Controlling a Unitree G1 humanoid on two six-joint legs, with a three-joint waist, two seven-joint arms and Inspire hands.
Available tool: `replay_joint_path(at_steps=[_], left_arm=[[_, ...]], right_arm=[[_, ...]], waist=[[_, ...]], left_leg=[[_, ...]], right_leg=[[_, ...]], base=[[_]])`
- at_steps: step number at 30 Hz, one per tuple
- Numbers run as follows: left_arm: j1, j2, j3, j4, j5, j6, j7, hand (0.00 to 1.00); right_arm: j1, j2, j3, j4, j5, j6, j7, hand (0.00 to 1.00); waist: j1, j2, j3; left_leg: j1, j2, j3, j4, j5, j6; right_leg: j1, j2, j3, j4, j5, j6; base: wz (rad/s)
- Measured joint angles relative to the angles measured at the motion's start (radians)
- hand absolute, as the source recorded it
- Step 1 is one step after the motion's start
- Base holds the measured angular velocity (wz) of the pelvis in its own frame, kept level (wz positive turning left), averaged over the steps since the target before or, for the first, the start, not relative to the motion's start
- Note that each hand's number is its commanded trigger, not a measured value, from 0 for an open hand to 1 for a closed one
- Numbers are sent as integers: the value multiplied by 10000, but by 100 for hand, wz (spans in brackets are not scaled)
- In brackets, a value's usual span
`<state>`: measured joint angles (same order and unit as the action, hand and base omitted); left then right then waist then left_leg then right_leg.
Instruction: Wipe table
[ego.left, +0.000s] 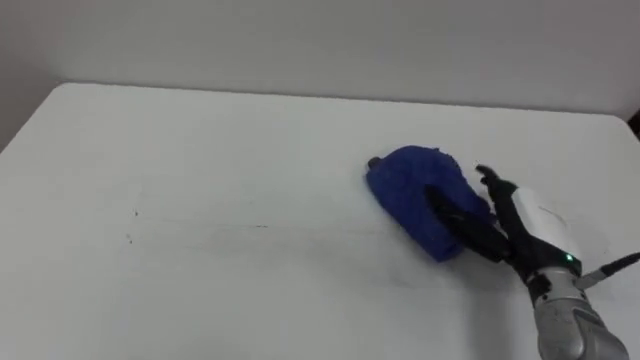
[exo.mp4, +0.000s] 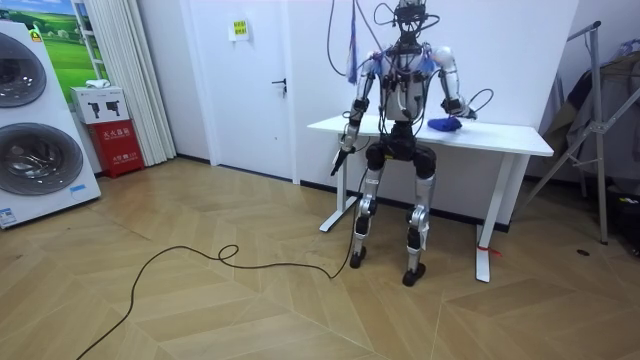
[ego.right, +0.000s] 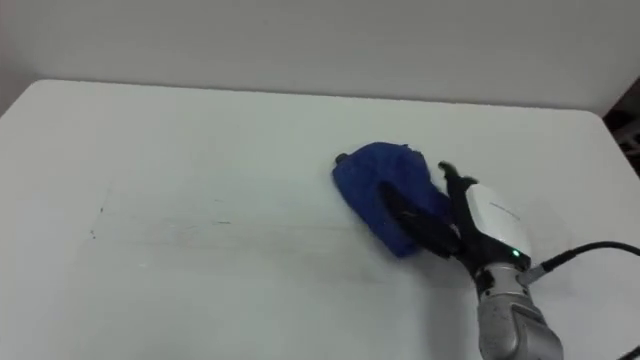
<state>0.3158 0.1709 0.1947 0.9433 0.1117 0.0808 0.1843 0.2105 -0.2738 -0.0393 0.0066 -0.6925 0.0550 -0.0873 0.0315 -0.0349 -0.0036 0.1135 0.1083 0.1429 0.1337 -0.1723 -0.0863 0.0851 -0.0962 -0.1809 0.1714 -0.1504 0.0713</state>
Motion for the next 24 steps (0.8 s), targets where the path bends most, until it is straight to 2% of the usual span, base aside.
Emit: replay_joint_path(at_steps=[4, 8, 10, 13, 18, 22, 24], left_arm=[[39, 7, 17, 26, -1, -21, 0, 0], [94, 6, 389, 78, 58, -35, -16, 0], [142, 35, 608, 215, 44, -37, -13, 0], [309, 28, 778, 241, 82, -36, -11, 0], [334, 25, 802, 232, 96, 1, -15, 0], [350, 34, 801, 226, 82, 29, -40, 0], [470, 35, 804, 208, 82, 35, -52, 0]], right_arm=[[207, 12, -659, -180, 389, 1, 9, 0], [329, 15, -1685, -182, 386, 4, -50, 0], [361, 15, -2199, -182, 310, -8, -211, 0], [505, 17, -2989, -108, 85, -6, -896, 0], [1067, 17, -3464, -17, -28, 13, -1341, 0], [1070, 11, -3851, 695, 666, 43, -1686, 0], [1035, 2, -4206, 1405, 1042, 82, -2038, 0]], waist=[[-249, -65, 33], [-356, -224, 2], [-547, -255, -11], [-636, -258, -5], [-789, -272, 13], [-934, -345, 47], [-1036, -396, -28]], left_leg=[[10, 1, 108, -18, -44, 7], [18, 0, 345, -42, -79, 26], [29, -1, 364, -41, -88, 29], [194, 4, 627, -26, -88, 29], [215, 11, 728, -27, -88, 29], [255, 10, 752, -29, -141, 30], [217, 9, 799, 6, -152, 37]], right_leg=[[-44, -1, 86, -7, -9, 13], [-190, 1, 300, 21, -2, 27], [-186, 0, 299, 20, 6, 41], [-141, 1, 407, 20, 8, 43], [-186, 0, 439, 58, 9, 42], [-251, 1, 517, 148, -13, 62], [-299, 2, 582, 191, -16, 64]], base=[[-8], [-15], [-5], [-13], [-2], [-4], [-6]])
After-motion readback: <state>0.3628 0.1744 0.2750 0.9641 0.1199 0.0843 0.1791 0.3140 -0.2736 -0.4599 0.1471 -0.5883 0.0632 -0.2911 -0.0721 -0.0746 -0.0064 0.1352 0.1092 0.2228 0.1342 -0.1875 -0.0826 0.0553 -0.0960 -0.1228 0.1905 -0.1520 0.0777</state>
